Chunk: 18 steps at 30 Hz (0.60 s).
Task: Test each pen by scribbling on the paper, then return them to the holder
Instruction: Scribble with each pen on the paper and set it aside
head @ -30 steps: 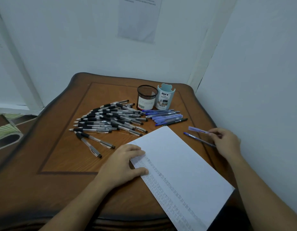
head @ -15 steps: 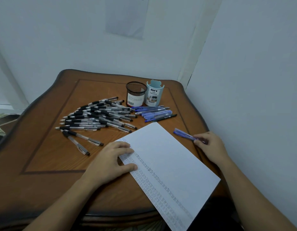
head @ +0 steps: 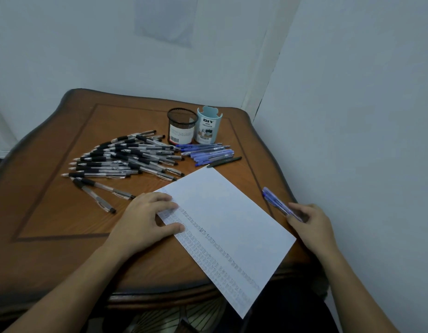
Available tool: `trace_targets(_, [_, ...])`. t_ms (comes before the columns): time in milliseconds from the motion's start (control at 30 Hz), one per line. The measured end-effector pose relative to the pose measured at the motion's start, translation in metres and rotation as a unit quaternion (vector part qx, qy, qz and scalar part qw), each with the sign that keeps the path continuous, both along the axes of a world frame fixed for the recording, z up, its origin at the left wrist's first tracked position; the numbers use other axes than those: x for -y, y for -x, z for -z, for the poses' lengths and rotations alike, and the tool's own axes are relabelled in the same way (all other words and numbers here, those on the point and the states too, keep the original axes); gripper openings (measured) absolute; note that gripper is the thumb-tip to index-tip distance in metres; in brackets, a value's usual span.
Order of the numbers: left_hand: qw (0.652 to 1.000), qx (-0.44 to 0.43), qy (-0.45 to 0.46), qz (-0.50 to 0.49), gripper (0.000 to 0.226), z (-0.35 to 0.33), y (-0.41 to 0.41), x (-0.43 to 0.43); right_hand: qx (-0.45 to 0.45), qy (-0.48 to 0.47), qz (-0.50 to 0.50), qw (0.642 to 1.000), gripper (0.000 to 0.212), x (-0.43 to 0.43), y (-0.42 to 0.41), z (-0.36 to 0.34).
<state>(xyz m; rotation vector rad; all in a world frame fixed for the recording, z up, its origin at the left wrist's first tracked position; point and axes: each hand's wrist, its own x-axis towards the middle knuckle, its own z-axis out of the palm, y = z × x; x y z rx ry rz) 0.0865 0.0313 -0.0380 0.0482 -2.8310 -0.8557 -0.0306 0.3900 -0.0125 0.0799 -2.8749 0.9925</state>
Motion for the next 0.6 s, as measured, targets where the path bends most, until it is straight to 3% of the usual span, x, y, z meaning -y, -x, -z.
trace_targets(167, [0.999, 0.016, -0.026, -0.019, 0.109, -0.003, -0.001, 0.001, -0.057, -0.052, 0.033, 0.996, 0.027, 0.008, 0.011, -0.009])
trace_targets(233, [0.999, 0.025, -0.028, -0.017, 0.096, -0.006, -0.001, 0.0, -0.086, -0.065, 0.03, 0.994, 0.023, 0.025, 0.021, -0.013])
trace_targets(367, [0.999, 0.029, -0.014, -0.021, 0.07, -0.008, -0.002, 0.001, -0.091, -0.114, -0.082, 0.986, 0.023, 0.077, 0.051, -0.015])
trace_targets(500, [0.999, 0.042, -0.028, -0.021, 0.084, -0.007, -0.002, 0.003, -0.071, -0.194, -0.198, 0.958, 0.035, 0.129, 0.079, -0.016])
trace_targets(600, [0.998, 0.049, -0.032, -0.027, 0.082, -0.008, -0.002, 0.002, -0.048, -0.232, -0.227, 0.945, 0.034, 0.152, 0.088, -0.015])
